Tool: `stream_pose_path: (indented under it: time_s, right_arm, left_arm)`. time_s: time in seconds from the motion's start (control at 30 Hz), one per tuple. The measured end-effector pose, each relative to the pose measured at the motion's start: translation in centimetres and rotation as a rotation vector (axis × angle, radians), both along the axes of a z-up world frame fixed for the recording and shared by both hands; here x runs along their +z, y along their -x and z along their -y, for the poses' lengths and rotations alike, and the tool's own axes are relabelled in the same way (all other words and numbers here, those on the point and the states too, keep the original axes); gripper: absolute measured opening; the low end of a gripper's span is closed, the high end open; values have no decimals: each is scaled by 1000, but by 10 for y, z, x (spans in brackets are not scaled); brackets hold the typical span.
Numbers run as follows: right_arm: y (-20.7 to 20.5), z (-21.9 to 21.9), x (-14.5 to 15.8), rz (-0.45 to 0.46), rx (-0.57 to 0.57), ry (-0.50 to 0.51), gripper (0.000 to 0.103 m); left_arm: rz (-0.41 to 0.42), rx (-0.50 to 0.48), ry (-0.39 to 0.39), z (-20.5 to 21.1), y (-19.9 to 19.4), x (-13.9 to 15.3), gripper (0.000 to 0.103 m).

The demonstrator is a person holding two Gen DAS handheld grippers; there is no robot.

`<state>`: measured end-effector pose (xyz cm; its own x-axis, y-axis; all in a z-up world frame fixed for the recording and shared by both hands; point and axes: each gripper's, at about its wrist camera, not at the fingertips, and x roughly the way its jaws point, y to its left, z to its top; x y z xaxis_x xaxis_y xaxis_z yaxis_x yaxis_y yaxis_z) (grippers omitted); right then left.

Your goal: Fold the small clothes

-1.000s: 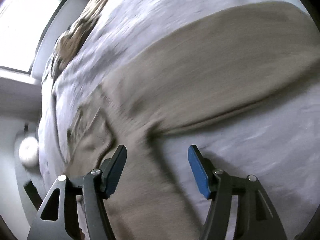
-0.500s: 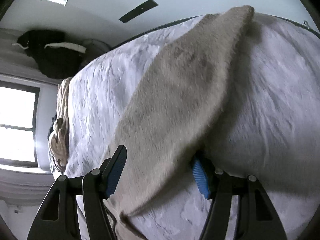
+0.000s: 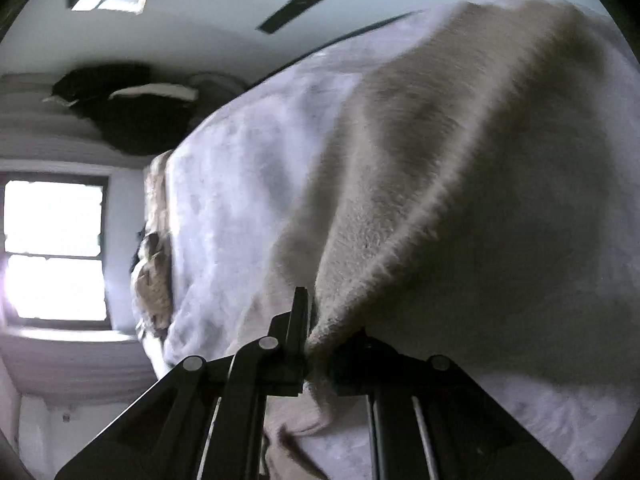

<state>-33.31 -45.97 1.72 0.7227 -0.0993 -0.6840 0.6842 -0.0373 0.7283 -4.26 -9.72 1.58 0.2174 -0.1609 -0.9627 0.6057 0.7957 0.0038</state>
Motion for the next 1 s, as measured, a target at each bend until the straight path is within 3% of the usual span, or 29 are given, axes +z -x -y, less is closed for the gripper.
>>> stream_pose_path:
  time_s: [0.13,0.3,0.43,0.57,0.7,0.8,0.93,1.0]
  right_arm:
    - [-38,-10,27,45,145,84,9]
    - [-115,-40,68,37,401,253,9]
    - [-189,-95,93,43,649,380,9]
    - [-249,-165,94,35,895,476,9]
    - [-292,-236,62,23,1085,447,9]
    - [-308,-271,26,-47,1166,399,12]
    - [-307,-274,-17,-155,1149,270,13]
    - [-296,-263,-25,-133,1090,170,27]
  left_arm:
    - [20,41,-11,-12,-8,-2,102]
    - [12,73,-30,-28,-18,-8,102]
    - [24,111,-39,-46,-24,-8,102]
    - [31,165,-28,-67,-32,-6,102]
    - [39,216,-21,-92,-46,-5,102]
    - [44,264,-21,-108,-55,-4,102]
    - [40,299,-21,-124,-63,-6,102]
    - [30,307,-21,-129,-68,-11,102]
